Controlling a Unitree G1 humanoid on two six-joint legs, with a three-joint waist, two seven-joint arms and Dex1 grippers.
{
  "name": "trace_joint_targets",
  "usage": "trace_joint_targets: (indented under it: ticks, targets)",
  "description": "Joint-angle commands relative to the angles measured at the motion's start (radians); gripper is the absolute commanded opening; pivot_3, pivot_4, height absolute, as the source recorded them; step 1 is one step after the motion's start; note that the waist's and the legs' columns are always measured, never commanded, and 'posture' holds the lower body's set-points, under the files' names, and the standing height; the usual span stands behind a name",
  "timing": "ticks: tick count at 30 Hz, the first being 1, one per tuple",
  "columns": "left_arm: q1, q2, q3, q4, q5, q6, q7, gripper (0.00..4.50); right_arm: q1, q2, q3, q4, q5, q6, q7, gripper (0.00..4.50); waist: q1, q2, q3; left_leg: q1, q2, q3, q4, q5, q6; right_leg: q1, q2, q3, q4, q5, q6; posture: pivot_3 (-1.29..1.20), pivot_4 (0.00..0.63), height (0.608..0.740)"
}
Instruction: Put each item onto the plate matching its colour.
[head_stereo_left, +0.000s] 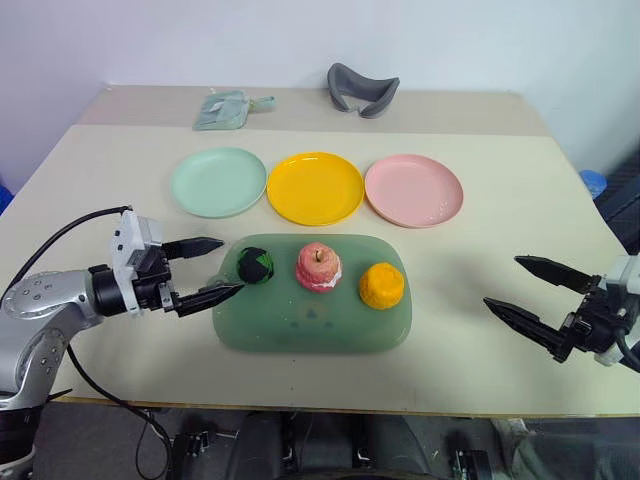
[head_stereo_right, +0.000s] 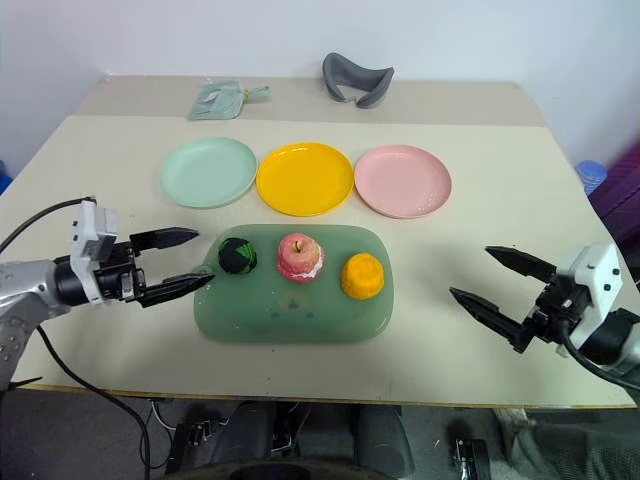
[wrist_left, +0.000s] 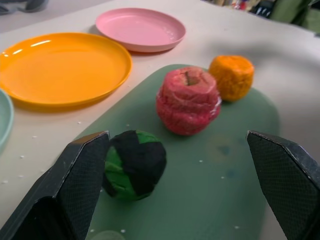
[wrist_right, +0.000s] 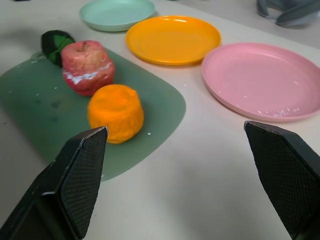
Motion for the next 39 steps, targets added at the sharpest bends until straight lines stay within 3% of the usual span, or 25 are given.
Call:
trace_joint_targets:
  ticks: [1,11,17,25,28,34,39]
  targets:
    - [0.007,0.016,0.024,-0.041,-0.011,-0.007,-0.02,4.5,-0.015,-0.023,-0.037,-0.025,0.006,0.001,0.006,4.46,0.0,0.0,0.0,0.0,0.0,0.0,0.0,0.0,0.0,0.0,0.0,0.0,0.0,0.0,0.0,0.0,0.15,0.74]
    - [-0.056,-0.013,-0.012,-0.057,0.021,-0.012,0.04,4.5,-0.091,-0.028,0.02,-0.026,0.002,0.011,0.006,4.46,0.0,0.0,0.0,0.001,0.0,0.0,0.0,0.0,0.0,0.0,0.0,0.001,0.0,0.0,0.0,0.0,0.15,0.74]
    - [-0.082,-0.066,-0.053,-0.022,0.118,-0.092,0.097,4.5,-0.148,-0.032,0.106,-0.026,-0.022,0.007,0.016,4.46,0.001,0.0,0.0,0.002,-0.001,0.001,-0.001,0.0,0.0,0.001,0.0,0.001,0.0,0.0,0.0,0.0,0.15,0.74]
    - [-0.188,-0.148,-0.141,0.045,0.29,-0.101,0.276,4.5,-0.515,-0.038,0.386,0.097,-0.052,0.001,0.107,4.46,-0.002,-0.001,0.0,0.004,-0.001,0.001,-0.002,0.0,0.0,0.002,0.0,0.001,0.0,0.0,0.0,0.0,0.15,0.74]
    - [-0.203,-0.147,-0.166,0.054,0.268,-0.082,0.231,4.5,-0.616,-0.028,0.491,0.147,-0.077,0.002,0.165,4.46,0.001,-0.001,0.0,0.004,-0.001,0.002,-0.003,0.0,0.0,0.002,0.0,0.001,-0.001,0.0,0.0,0.0,0.15,0.74]
    - [-0.172,-0.119,-0.152,0.03,0.194,0.006,0.158,4.5,-0.735,0.026,0.607,0.213,-0.127,-0.008,0.185,4.46,-0.001,-0.001,0.001,0.003,0.0,0.003,-0.003,0.0,0.0,0.001,0.0,0.001,-0.001,0.0,0.0,0.0,0.15,0.74]
    - [-0.148,-0.092,-0.189,0.02,0.237,0.023,0.155,4.5,-0.767,0.057,0.631,0.257,-0.167,-0.025,0.183,4.46,0.002,-0.001,0.001,0.003,0.0,0.003,-0.003,0.0,0.0,0.001,0.0,0.001,-0.001,0.0,0.0,0.0,0.15,0.74]
